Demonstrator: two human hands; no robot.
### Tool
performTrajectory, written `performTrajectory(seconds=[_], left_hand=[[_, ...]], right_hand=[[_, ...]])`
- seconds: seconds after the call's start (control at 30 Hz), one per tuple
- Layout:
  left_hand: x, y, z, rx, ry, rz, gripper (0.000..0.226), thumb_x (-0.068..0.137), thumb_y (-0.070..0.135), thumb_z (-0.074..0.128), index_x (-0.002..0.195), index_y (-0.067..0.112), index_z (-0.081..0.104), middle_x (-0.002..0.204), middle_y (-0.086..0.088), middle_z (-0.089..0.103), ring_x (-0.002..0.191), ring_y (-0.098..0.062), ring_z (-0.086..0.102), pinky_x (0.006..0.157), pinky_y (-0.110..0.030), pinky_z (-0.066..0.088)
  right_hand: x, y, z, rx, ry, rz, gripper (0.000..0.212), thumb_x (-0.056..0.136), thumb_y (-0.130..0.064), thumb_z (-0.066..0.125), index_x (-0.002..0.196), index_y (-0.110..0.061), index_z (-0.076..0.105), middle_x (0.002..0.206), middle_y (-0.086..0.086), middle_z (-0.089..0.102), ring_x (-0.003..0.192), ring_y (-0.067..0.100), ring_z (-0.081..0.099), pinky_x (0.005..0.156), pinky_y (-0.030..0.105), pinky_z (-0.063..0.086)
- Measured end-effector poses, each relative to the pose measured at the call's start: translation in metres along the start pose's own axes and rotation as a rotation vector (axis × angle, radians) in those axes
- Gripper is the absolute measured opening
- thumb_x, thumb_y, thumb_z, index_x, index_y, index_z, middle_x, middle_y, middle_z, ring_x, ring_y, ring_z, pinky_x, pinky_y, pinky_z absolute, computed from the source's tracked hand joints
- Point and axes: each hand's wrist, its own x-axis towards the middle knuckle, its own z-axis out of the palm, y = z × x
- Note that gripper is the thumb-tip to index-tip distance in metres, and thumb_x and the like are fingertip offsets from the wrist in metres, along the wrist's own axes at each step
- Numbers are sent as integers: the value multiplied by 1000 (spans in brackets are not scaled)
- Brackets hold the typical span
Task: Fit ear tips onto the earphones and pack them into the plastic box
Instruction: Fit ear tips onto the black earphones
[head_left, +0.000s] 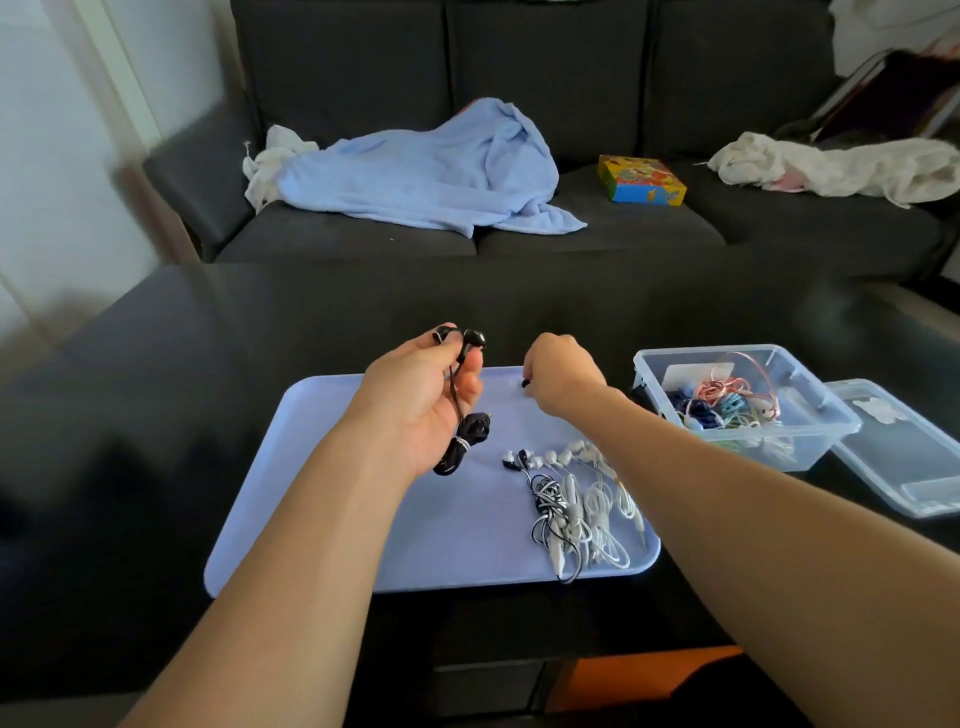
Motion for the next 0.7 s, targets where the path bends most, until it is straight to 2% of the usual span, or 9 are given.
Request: performTrajectory(seconds=[0.1,0.2,0.3,0.4,0.5,0.6,0.7], left_hand=[[2,0,-1,2,0,2,9,99,3,56,92,6,60,81,-8,63,53,-6,60,46,-13,47],[-1,1,-1,-58,-2,-17,9,96,0,59,87,1,61,82,-10,63,52,-8,62,53,-14,54],[-4,0,-1,-106,9,-43,12,96,-2,59,84,-1,60,77,-10,64,60,-12,64,62,-18,59],[-5,1,-2,-132,9,-53,9,94,-1,62,85,-1,60,80,-9,63,63,-11,64,60,-17,58],[-7,3,-2,-121,4,-42,9,90,1,68,84,1,62,79,-5,63,54,-6,64,58,-14,57],[-12,5,-1,-169,-21,-64,10,90,1,67,82,0,62,75,-5,63,49,-6,63,58,-14,57],[-17,1,-1,-185,-45,-117,12,90,6,69,80,2,64,68,-5,65,52,-9,63,56,-16,57]], right_hand=[[4,2,5,18,-18,-5,8,87,-10,72,93,-6,73,90,12,70,81,29,69,77,41,62],[0,6,4,40,-11,-1,4,89,-11,72,88,-7,74,85,10,69,78,27,68,73,35,60],[-9,10,-1,92,12,-40,9,90,-11,69,81,-12,69,83,7,68,77,24,67,66,31,55],[-21,1,-25,190,79,-129,10,88,-9,69,80,-16,69,79,1,67,71,16,63,61,25,51],[-42,-20,-70,481,135,-68,3,82,-9,75,80,-11,75,70,0,71,64,13,68,61,19,56],[-78,-35,-113,986,-42,21,6,80,-1,79,82,-5,74,77,11,75,72,20,74,70,26,61],[-112,-36,-123,1126,-68,11,14,78,4,80,89,0,73,83,16,74,72,19,72,70,23,59]])
